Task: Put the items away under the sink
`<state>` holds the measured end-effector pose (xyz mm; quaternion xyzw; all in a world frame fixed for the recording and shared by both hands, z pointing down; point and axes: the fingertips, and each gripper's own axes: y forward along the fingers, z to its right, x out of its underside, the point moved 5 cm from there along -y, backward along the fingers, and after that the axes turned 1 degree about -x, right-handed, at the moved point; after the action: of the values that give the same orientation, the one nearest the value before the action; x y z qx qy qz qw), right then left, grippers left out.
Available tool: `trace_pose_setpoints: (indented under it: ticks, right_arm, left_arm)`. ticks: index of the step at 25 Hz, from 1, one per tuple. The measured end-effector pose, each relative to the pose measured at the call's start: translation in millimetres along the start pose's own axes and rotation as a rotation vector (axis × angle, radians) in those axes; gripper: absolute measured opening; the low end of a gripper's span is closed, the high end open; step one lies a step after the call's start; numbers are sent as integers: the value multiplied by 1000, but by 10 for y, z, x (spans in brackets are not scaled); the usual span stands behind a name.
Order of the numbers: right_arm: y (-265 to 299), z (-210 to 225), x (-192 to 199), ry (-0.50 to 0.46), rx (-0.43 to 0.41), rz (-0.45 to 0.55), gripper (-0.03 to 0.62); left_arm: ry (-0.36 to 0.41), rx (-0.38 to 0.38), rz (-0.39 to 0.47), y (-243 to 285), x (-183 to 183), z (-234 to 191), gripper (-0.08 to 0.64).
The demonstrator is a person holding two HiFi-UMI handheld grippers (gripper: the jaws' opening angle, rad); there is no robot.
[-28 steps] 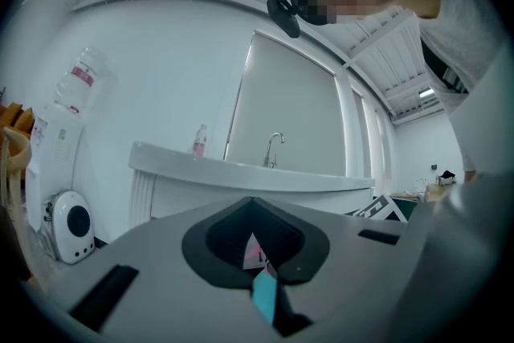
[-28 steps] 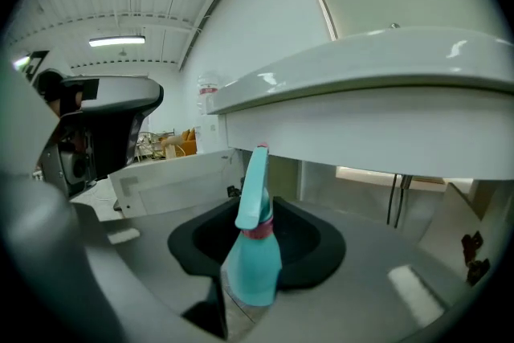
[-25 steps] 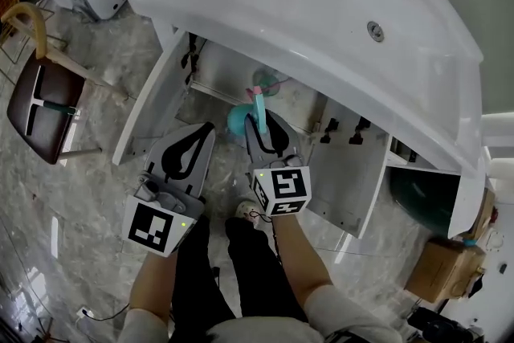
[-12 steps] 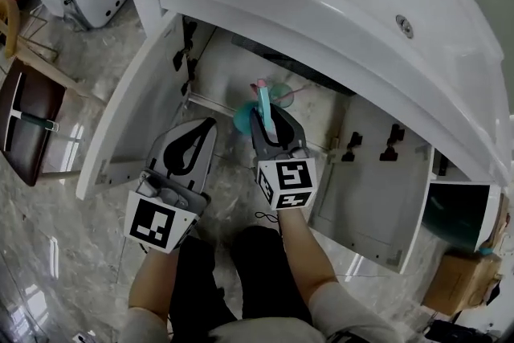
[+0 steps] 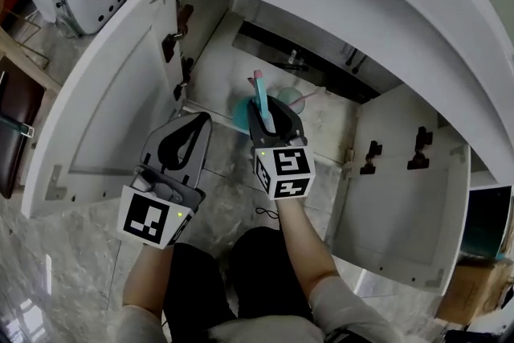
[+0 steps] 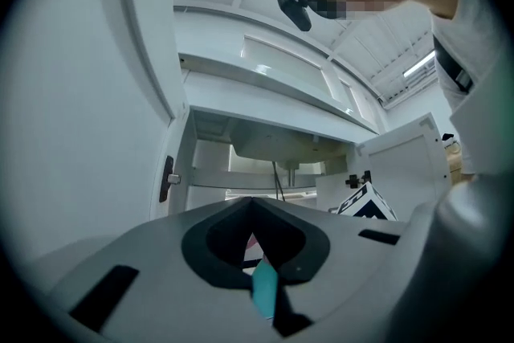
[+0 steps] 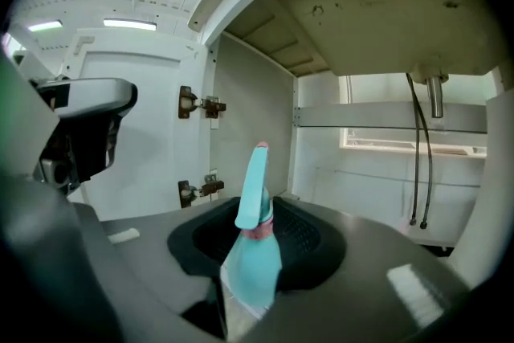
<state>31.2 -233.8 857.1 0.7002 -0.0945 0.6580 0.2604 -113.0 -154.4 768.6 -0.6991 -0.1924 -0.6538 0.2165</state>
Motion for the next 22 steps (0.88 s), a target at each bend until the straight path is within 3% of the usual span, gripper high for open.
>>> trace_pose_setpoints:
  ticks: [4,8,13,22]
  right_arm:
    - [222,58,180,31,4,-12,133]
    - [410,129,240,35,28,-10,133]
    - [610,222,246,58,47,-9,133]
    - [727,263,211,70,57,3,133]
  left_arm:
    - [-11,-1,-1,-28,155,-40,0]
    - [20,-4,52,-49,151,-111,0]
    - [5,7,-1,-54,254,-92,0]
    - [-6,-11,1,-84,275,-123,0]
